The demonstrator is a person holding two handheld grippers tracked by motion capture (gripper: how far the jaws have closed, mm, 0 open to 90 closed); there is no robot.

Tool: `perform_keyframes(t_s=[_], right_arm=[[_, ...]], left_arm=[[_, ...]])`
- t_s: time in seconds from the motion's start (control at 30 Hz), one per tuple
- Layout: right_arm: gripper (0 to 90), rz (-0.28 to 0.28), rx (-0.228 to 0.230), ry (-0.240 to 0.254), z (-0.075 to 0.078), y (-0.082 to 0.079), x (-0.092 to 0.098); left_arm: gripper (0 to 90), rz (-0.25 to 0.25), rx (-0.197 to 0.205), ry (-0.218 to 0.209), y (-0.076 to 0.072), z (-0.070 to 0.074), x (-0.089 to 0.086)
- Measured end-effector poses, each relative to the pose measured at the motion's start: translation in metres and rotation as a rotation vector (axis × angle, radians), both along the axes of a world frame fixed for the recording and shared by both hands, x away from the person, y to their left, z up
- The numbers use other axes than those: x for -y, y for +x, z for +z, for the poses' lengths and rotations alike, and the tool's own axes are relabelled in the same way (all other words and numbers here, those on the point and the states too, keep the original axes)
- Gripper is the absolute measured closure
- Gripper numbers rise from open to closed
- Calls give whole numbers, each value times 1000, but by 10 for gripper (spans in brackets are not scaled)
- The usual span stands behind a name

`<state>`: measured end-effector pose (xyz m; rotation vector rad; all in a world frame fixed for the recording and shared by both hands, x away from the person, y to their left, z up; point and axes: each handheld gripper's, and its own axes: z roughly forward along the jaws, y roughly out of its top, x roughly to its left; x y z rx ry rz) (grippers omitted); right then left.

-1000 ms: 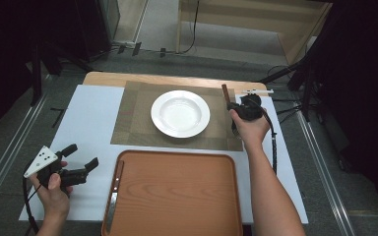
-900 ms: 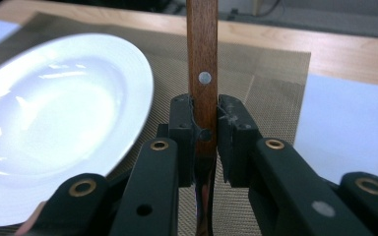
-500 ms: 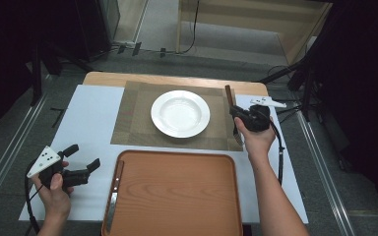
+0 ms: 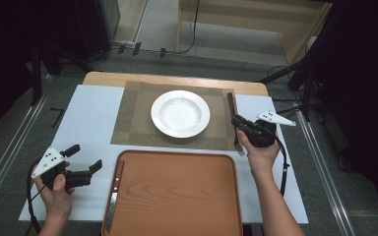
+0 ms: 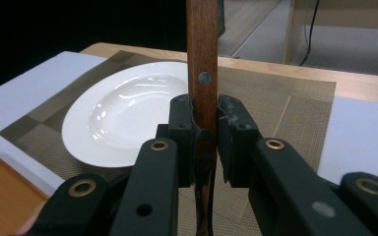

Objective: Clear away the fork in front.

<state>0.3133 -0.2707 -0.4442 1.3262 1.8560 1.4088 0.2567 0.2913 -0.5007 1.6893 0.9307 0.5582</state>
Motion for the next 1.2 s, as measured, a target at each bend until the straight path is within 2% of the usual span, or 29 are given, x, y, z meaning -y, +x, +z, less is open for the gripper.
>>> perform_keyframes(t_s=[0.03, 0.2, 0.43, 0.87, 1.2], right_arm=[[767, 5, 3, 0, 0, -2, 0], [767, 27, 28, 1, -3, -20, -4], [767, 38, 48, 20, -12, -39, -5], [767, 73, 79, 51, -20, -70, -7], [766, 120, 100, 68, -24, -93, -13]], left_arm=[[0, -4, 0, -10, 0, 1, 0], [0, -14, 33, -8, -4, 7, 6], [0, -57, 43, -7, -7, 15, 23], [0, -155, 44, -23, -10, 31, 66], [0, -247, 62, 4, -6, 40, 113]])
